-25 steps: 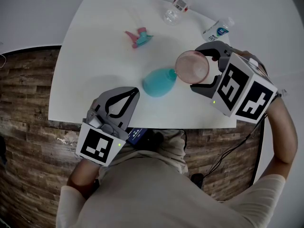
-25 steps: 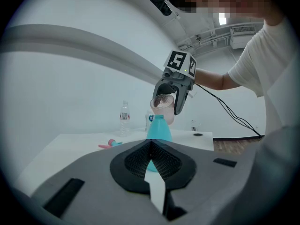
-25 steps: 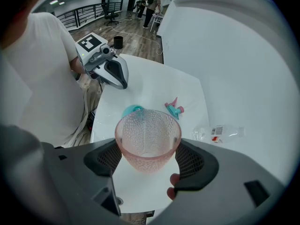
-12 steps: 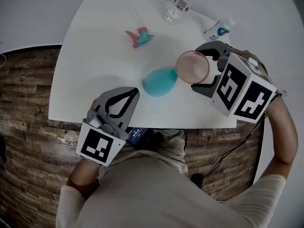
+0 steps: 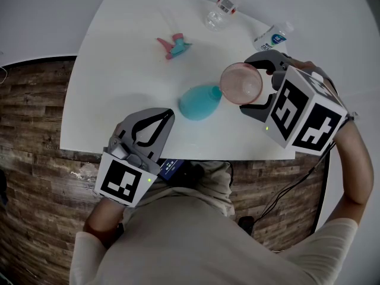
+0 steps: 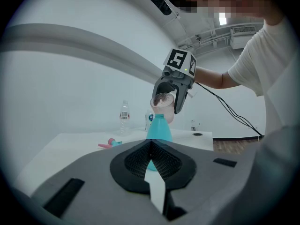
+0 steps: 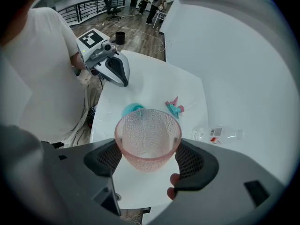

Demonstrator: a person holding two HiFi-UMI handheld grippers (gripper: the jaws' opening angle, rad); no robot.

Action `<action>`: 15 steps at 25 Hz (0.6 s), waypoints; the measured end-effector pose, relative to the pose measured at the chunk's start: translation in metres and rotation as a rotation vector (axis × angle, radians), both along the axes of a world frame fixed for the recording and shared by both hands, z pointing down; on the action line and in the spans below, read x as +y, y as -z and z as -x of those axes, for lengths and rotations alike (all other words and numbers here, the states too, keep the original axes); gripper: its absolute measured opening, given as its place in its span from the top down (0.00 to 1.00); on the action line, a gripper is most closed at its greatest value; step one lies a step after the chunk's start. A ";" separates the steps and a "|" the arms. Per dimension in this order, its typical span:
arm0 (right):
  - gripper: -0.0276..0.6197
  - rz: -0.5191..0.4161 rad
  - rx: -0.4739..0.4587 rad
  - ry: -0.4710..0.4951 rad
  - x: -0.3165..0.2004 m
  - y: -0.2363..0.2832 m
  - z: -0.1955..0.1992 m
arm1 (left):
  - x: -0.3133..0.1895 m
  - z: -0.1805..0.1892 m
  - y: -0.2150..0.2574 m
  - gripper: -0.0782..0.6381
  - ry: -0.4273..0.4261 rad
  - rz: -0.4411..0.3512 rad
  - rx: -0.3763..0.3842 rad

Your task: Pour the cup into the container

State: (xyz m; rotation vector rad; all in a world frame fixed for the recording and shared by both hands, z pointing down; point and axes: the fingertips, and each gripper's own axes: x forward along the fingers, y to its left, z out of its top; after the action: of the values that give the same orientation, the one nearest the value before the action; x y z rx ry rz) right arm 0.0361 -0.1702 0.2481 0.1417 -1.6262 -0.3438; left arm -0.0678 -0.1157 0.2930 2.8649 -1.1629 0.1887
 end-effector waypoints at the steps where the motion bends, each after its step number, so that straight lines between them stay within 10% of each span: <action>1: 0.39 -0.001 0.004 0.002 0.000 0.000 0.000 | 0.000 0.000 0.000 0.88 0.000 -0.001 0.001; 15: 0.39 -0.008 0.052 0.017 -0.001 -0.002 0.000 | 0.001 0.005 0.000 0.88 0.006 0.001 0.005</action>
State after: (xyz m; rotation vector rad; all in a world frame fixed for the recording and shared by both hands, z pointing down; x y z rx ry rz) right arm 0.0361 -0.1709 0.2498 0.1240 -1.5757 -0.3638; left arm -0.0724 -0.1150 0.2933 2.8590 -1.1703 0.1824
